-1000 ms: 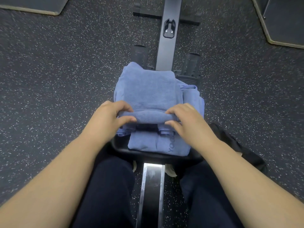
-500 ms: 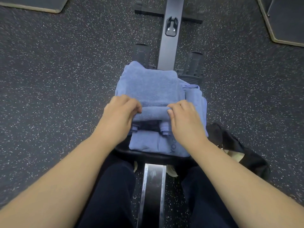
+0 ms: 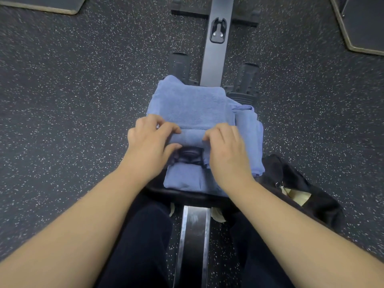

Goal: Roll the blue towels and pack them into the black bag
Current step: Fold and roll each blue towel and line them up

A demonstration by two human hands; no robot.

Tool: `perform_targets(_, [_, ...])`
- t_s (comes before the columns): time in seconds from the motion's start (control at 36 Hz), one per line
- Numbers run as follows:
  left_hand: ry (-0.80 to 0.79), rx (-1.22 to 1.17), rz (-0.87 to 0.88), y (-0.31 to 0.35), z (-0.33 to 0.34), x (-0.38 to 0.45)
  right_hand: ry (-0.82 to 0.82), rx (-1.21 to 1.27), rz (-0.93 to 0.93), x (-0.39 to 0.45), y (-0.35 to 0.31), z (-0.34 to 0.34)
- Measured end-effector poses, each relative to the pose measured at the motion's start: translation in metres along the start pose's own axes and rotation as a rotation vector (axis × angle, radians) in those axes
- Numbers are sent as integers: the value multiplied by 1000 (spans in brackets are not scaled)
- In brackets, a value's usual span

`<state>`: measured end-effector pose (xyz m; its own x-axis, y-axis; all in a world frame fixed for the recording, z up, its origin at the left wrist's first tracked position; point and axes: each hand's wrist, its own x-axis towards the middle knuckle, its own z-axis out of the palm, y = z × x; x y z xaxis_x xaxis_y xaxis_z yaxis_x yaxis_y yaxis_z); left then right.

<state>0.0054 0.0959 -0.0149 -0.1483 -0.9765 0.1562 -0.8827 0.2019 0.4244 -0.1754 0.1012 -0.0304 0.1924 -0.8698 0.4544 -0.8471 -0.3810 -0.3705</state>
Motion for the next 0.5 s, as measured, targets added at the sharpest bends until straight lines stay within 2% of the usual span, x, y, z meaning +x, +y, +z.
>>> perform_targets(0.19, [47,24,-56,2,8,7,72,-101,39,-2,-5,10])
perform_targets(0.5, [160,8,53,8,14,10,13,-132,27,4,2,13])
